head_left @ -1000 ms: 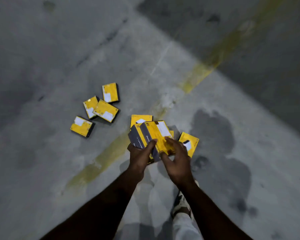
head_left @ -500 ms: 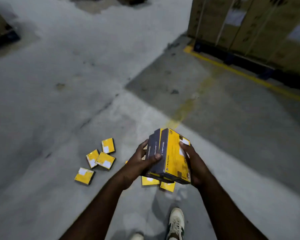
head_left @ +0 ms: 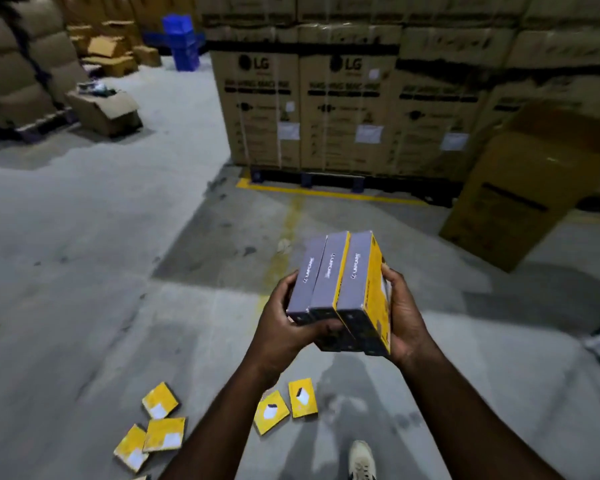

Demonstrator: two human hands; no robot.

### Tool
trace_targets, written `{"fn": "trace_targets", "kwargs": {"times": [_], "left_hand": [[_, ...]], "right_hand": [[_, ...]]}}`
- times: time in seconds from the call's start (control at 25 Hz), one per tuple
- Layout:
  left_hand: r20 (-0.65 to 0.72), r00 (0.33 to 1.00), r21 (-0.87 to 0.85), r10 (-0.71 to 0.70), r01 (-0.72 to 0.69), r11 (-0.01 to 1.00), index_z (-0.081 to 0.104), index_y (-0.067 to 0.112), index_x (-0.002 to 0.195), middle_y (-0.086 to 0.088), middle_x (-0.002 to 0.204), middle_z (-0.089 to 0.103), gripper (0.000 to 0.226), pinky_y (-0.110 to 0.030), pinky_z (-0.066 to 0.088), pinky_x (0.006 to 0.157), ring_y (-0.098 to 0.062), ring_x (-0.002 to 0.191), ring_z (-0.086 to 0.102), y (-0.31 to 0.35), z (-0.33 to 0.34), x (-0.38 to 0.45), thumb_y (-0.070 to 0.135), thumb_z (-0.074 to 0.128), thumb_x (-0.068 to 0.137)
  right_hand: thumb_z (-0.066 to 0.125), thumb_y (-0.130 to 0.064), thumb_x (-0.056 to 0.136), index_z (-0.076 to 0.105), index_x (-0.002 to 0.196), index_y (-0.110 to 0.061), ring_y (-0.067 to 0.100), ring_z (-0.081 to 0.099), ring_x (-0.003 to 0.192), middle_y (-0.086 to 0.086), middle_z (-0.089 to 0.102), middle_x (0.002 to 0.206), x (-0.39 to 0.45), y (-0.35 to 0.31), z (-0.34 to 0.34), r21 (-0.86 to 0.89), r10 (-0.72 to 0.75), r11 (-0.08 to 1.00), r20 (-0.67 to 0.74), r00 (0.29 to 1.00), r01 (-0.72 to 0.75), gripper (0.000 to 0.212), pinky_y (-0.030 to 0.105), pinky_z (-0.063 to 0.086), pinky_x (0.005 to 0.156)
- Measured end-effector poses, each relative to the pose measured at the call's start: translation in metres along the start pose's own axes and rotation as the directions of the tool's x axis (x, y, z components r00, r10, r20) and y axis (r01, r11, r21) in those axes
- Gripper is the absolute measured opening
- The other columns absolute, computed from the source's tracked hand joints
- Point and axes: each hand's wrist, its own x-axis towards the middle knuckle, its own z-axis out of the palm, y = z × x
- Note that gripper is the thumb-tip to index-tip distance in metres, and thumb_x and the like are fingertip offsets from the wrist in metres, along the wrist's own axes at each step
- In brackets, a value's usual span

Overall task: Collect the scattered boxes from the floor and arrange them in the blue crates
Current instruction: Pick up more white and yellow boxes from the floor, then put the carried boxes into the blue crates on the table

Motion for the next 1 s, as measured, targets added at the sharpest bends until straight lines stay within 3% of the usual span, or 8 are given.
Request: {"fn": "trace_targets", "kwargs": {"times": [0.24,0.36,0.48,0.64,0.72,0.84,0.92,1.0], "left_hand": [[0.215,0.977,-0.113,-0.006,0.030,0.993,0.060,0.031,0.120,-0.004,0.105,0.075,0.071,-0.027,0.055,0.072,-0.020,0.089,0.068,0.024,0.103,-0.036,0.038,0.088,0.055],[0.329,0.943,-0.103,-0.045,0.084,0.991,0.058,0.026,0.131,-0.012,0.118,0.072,0.084,-0.040,0.056,0.083,-0.030,0.101,0.068,0.030,0.161,-0.052,0.056,0.088,0.058],[0.453,0.890,-0.070,-0.047,0.088,0.994,0.056,0.019,0.135,-0.015,0.125,0.068,0.088,-0.055,0.050,0.099,-0.039,0.118,0.062,0.030,0.230,-0.070,0.057,0.087,0.061],[0.611,0.781,-0.022,-0.126,0.175,0.984,0.067,0.024,0.119,-0.016,0.116,0.072,0.079,-0.042,0.056,0.089,-0.029,0.105,0.069,0.042,0.328,-0.102,0.062,0.088,0.052],[0.707,0.688,0.038,-0.162,0.191,0.981,0.066,0.017,0.120,-0.021,0.114,0.071,0.070,-0.044,0.053,0.086,-0.033,0.100,0.068,0.049,0.386,-0.118,0.064,0.075,0.069],[0.806,0.554,0.158,-0.211,0.142,0.977,0.065,0.018,0.123,-0.010,0.113,0.074,0.061,-0.042,0.055,0.086,-0.029,0.102,0.071,0.058,0.475,-0.142,0.062,0.059,0.080],[0.869,0.452,0.196,-0.200,0.057,0.979,0.062,0.024,0.123,0.000,0.114,0.074,0.058,-0.033,0.059,0.079,-0.020,0.102,0.072,0.063,0.536,-0.167,0.063,0.063,0.081],[0.894,0.403,0.204,-0.198,0.029,0.979,0.059,0.028,0.122,0.009,0.112,0.075,0.061,-0.022,0.057,0.073,-0.009,0.098,0.073,0.063,0.587,-0.190,0.063,0.073,0.074]], "right_hand": [[0.060,-0.062,0.078,0.057,0.137,-0.015,0.042,0.045,0.135,0.021,0.052,0.142,-0.110,-0.004,-0.057,0.193,-0.279,0.937,-0.085,0.956,0.291,0.075,0.059,0.029,0.113],[0.058,-0.062,0.079,0.059,0.135,-0.014,0.045,0.048,0.129,0.024,0.054,0.140,-0.163,-0.010,-0.095,0.233,-0.358,0.892,-0.162,0.920,0.388,0.074,0.062,0.029,0.111],[0.053,-0.065,0.081,0.063,0.130,-0.010,0.046,0.050,0.128,0.026,0.057,0.135,-0.223,-0.020,-0.142,0.277,-0.413,0.843,-0.220,0.884,0.462,0.074,0.062,0.031,0.111],[0.050,-0.065,0.084,0.066,0.127,-0.009,0.042,0.055,0.124,0.024,0.060,0.132,-0.307,-0.036,-0.210,0.283,-0.483,0.767,-0.334,0.809,0.575,0.072,0.058,0.035,0.111],[0.055,-0.061,0.084,0.061,0.133,-0.009,0.040,0.055,0.125,0.024,0.058,0.135,-0.354,-0.046,-0.252,0.289,-0.510,0.716,-0.405,0.759,0.635,0.072,0.055,0.036,0.112],[0.055,-0.055,0.087,0.064,0.128,-0.004,0.042,0.053,0.126,0.028,0.057,0.133,-0.426,-0.059,-0.306,0.293,-0.545,0.648,-0.467,0.697,0.703,0.067,0.054,0.036,0.111],[0.056,-0.052,0.088,0.071,0.119,-0.004,0.043,0.056,0.120,0.030,0.059,0.129,-0.473,-0.061,-0.342,0.246,-0.578,0.600,-0.525,0.625,0.761,0.059,0.056,0.038,0.109],[0.064,-0.048,0.084,0.062,0.131,-0.009,0.047,0.055,0.122,0.030,0.058,0.132,-0.511,-0.061,-0.368,0.179,-0.591,0.553,-0.605,0.534,0.814,0.061,0.064,0.037,0.107]]}}
